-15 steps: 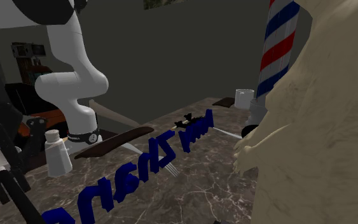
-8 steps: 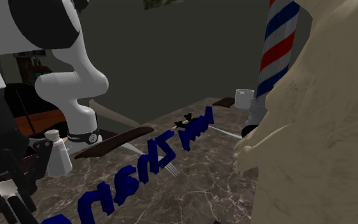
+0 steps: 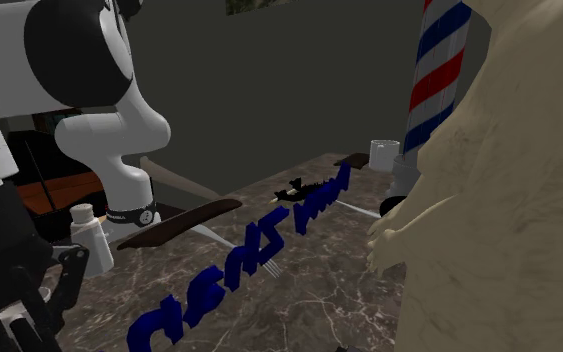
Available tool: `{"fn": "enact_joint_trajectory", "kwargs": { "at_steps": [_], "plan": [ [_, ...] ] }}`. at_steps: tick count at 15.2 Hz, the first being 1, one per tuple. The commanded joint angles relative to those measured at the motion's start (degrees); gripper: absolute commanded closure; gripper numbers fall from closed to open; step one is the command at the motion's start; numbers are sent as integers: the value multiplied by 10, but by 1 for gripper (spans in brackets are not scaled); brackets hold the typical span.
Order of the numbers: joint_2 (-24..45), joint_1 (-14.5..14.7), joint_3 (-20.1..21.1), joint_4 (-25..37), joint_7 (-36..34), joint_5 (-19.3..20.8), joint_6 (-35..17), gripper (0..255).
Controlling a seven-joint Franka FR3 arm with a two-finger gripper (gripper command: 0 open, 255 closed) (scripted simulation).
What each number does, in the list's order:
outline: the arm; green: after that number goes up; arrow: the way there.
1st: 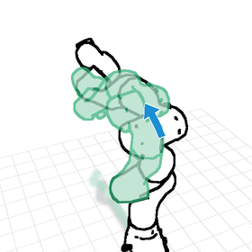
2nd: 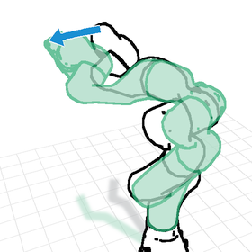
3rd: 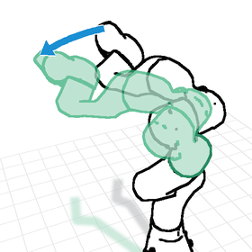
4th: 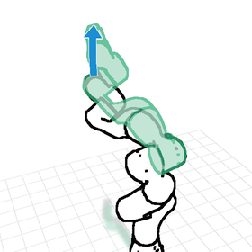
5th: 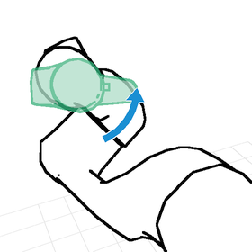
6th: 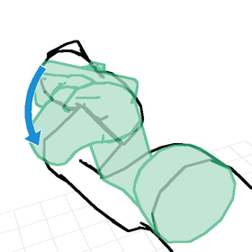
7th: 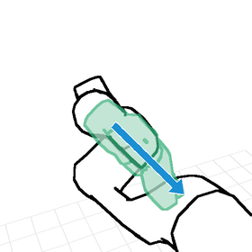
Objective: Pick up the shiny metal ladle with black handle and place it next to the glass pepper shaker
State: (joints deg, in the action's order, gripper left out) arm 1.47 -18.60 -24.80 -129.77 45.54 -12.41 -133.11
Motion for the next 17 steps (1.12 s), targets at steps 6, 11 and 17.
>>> {"fn": "enact_joint_trajectory", "kwargs": {
  "at_steps": [6, 11, 17],
  "plan": [
    [5, 0, 0, -4, 0, 0, 1, 0],
    [5, 0, 0, -5, 1, -1, 0, 0],
    [-41, -4, -4, 23, -23, 35, 68, 0]
  ]
}}
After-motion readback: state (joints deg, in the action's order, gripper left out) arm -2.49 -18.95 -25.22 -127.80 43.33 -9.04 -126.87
